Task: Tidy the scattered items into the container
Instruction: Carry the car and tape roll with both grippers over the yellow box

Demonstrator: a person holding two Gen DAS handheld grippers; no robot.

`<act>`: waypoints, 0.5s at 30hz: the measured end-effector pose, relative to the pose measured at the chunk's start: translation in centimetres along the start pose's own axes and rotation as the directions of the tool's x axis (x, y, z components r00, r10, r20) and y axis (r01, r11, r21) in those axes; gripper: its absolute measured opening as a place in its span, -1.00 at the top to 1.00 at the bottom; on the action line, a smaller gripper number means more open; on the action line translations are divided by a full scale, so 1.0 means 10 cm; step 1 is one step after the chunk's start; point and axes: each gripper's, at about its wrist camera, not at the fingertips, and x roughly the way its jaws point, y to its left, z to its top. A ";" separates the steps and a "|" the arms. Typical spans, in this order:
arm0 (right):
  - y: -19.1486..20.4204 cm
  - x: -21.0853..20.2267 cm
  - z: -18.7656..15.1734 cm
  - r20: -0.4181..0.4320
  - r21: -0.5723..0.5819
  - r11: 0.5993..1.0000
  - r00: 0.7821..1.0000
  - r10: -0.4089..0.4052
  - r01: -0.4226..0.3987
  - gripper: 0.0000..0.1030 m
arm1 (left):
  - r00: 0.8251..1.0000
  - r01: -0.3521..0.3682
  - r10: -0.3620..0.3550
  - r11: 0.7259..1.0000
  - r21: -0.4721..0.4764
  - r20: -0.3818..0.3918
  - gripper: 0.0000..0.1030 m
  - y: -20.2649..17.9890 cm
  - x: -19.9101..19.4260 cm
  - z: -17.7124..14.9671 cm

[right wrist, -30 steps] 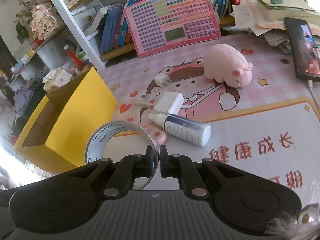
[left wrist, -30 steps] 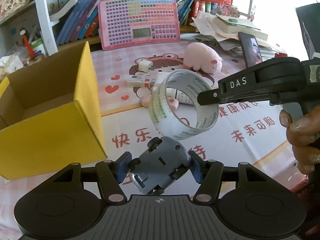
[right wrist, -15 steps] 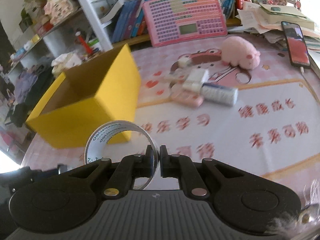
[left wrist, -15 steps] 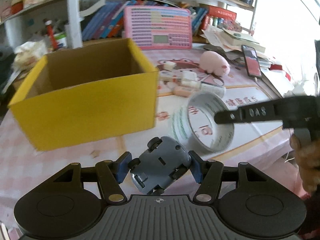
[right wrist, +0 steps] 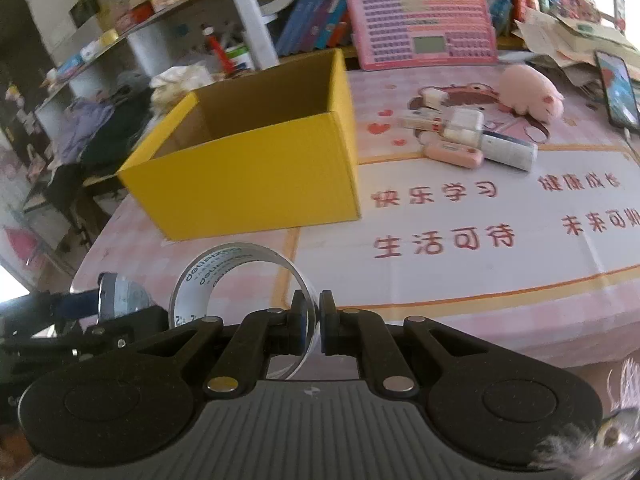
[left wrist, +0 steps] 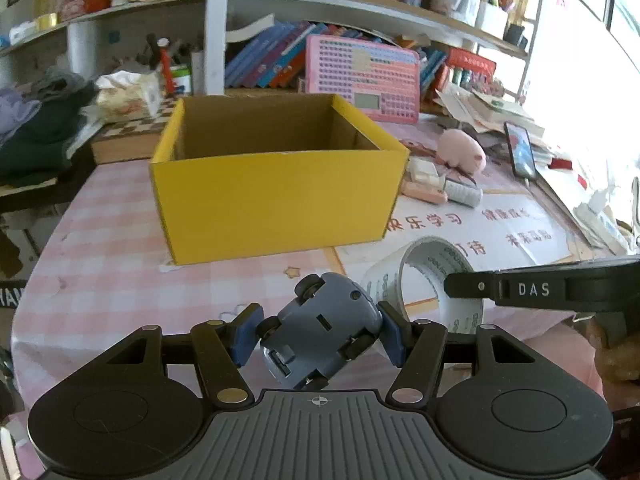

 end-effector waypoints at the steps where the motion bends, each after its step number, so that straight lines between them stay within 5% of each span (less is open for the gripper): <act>1: 0.04 -0.01 0.00 0.001 -0.010 1.000 1.000 0.003 -0.003 0.88 | 1.000 -0.001 0.001 1.000 -0.005 0.006 -0.17 0.02 -0.03 0.00; 15: 0.52 -0.10 0.21 0.097 -0.189 0.981 0.993 0.063 -0.043 0.88 | 0.987 -0.067 0.072 0.997 -0.037 0.144 -0.17 0.22 -0.37 0.19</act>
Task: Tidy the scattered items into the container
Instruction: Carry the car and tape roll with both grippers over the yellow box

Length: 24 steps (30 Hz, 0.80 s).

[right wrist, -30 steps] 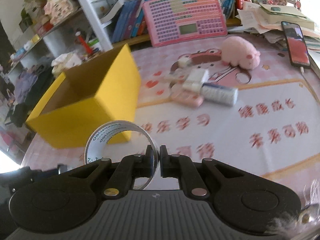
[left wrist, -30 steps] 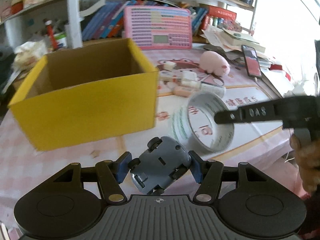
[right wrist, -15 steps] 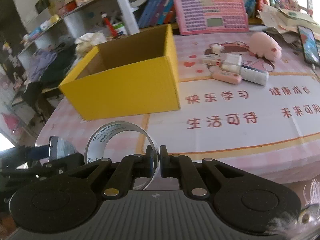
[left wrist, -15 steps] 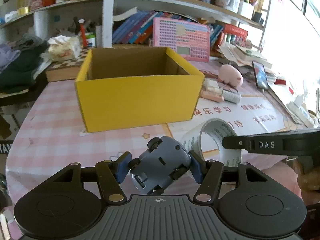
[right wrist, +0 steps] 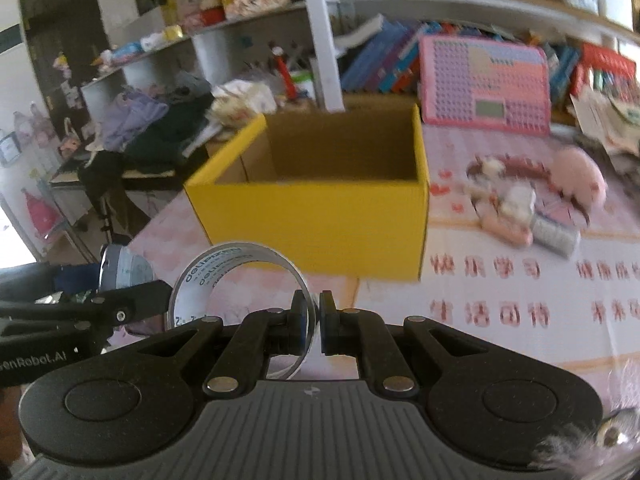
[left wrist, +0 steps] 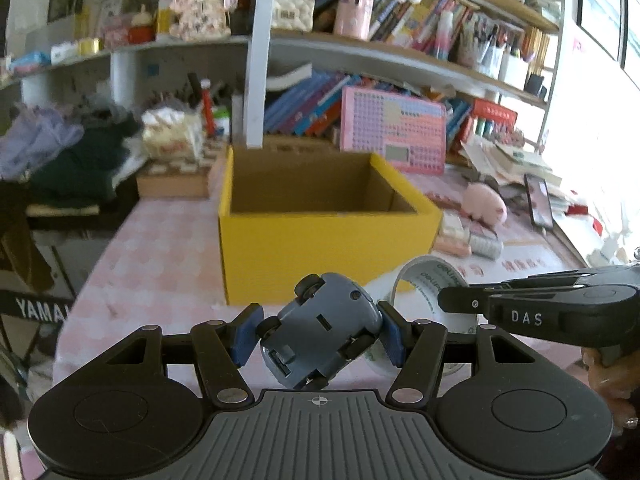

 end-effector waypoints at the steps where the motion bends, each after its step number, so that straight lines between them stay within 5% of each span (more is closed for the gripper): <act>1: 0.01 0.01 0.05 0.011 -0.012 1.000 1.000 0.009 -0.009 0.88 | 1.000 -0.004 0.004 1.000 0.005 0.014 -0.17 0.01 0.00 0.05; 14: -0.24 0.49 1.13 0.146 -0.139 0.990 0.989 0.021 0.000 0.88 | 0.984 -0.062 0.055 0.997 0.037 0.168 -0.18 0.08 0.40 0.89; 24: -0.46 1.47 1.45 0.002 -0.319 0.948 1.000 -0.014 0.014 0.88 | 0.992 -0.098 0.093 0.994 0.054 0.083 -0.18 0.12 1.45 1.21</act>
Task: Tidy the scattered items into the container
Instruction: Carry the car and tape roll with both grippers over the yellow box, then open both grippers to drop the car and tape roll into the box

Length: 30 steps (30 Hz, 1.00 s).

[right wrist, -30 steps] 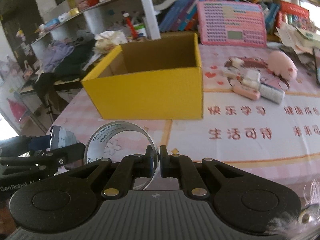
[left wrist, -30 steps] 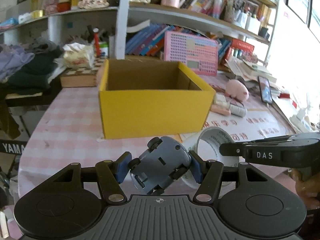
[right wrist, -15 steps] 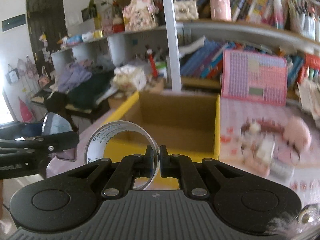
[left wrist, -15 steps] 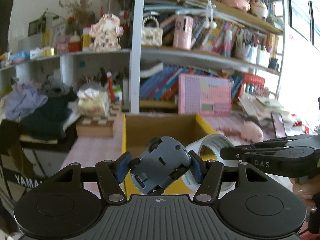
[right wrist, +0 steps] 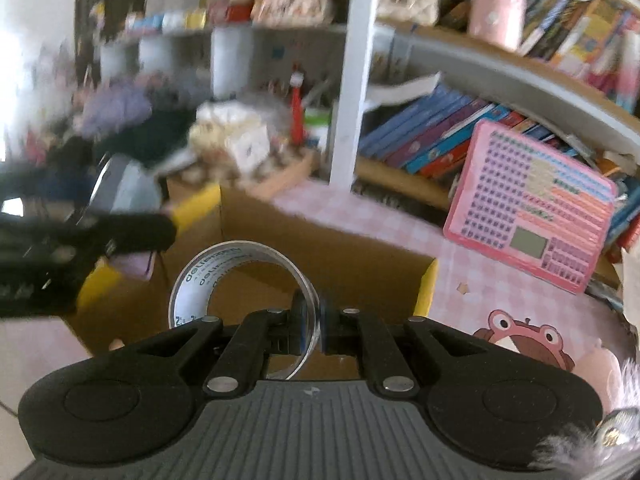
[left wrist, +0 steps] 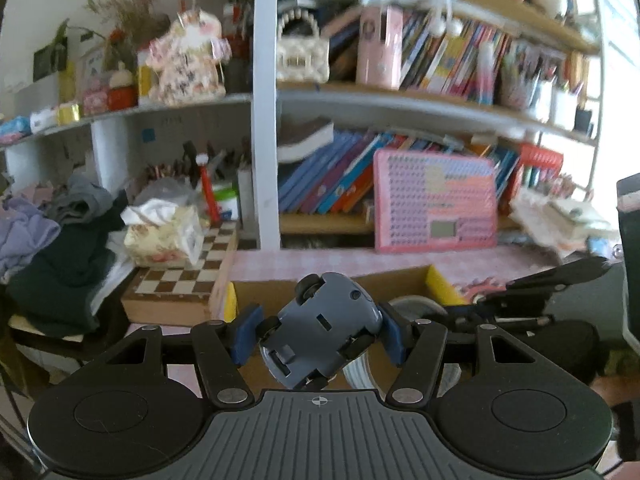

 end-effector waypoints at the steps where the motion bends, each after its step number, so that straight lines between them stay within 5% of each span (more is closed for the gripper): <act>1: 0.00 0.08 -0.02 -0.021 -0.015 1.000 1.000 0.003 -0.004 0.88 | 1.000 -0.003 0.003 1.000 0.009 -0.018 -0.18 -0.01 0.09 -0.01; 12: 0.01 0.51 -0.21 -0.189 -0.034 0.995 0.978 0.088 -0.096 0.86 | 0.977 -0.026 0.035 0.999 0.044 -0.211 -0.18 0.01 0.69 -0.30; 22: 0.15 0.51 -0.18 -0.205 -0.040 0.993 0.974 0.099 -0.110 0.85 | 0.971 -0.039 0.065 0.993 0.113 -0.232 -0.19 0.05 0.70 -0.34; 27: 0.16 0.49 -0.18 -0.198 -0.036 0.996 0.977 0.074 -0.083 0.71 | 0.968 -0.044 0.075 0.990 0.131 -0.239 -0.22 0.00 0.68 -0.37; 30: 0.16 0.45 -0.18 -0.191 -0.027 0.998 0.980 0.052 -0.058 0.38 | 0.971 -0.063 0.091 0.990 0.128 -0.223 -0.24 0.02 0.60 -0.38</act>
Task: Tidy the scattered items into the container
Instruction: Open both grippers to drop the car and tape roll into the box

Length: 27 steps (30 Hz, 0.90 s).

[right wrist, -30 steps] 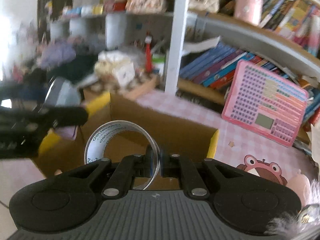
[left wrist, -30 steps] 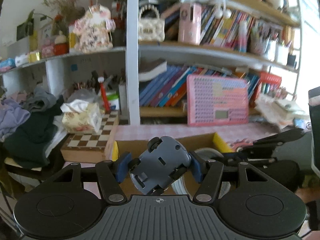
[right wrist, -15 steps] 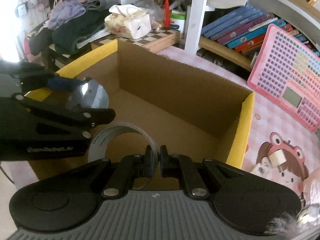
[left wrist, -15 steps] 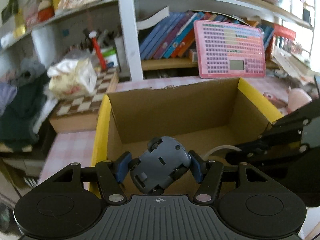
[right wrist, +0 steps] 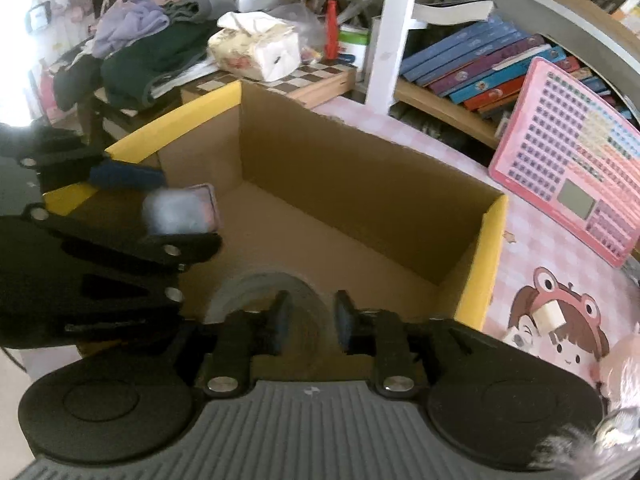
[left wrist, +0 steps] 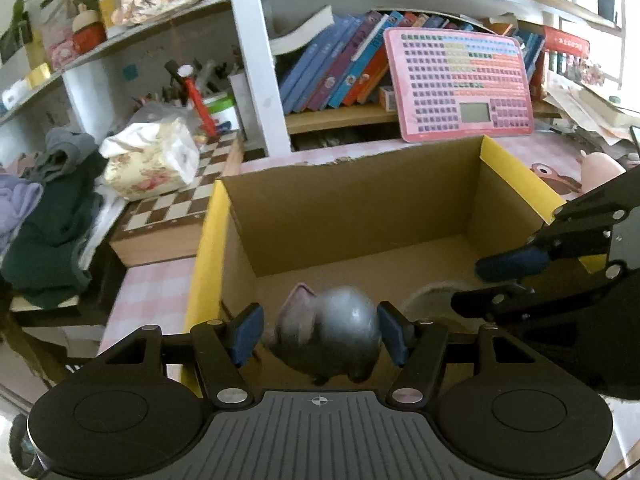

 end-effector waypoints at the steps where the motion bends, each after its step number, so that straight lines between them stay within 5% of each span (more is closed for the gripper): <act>1: 0.00 -0.02 -0.01 0.005 0.001 1.000 1.000 0.003 -0.003 0.31 | 1.000 -0.002 0.002 1.000 -0.003 0.010 -0.26 0.02 -0.04 -0.01; 5: 0.07 -0.14 -0.04 0.030 0.004 1.000 0.999 -0.026 0.026 -0.01 | 0.998 -0.003 0.004 1.000 -0.020 0.055 -0.36 0.09 -0.24 -0.05; 13: 0.25 -0.50 -0.10 0.112 0.026 0.998 0.992 -0.056 0.054 -0.23 | 0.989 0.025 -0.017 0.998 -0.050 0.149 -0.48 0.16 -0.70 -0.10; 27: 0.58 -1.26 -0.53 0.199 0.133 0.986 0.971 -0.130 0.105 -0.35 | 0.971 0.097 -0.082 0.994 -0.053 0.225 -0.60 0.14 -1.43 -0.39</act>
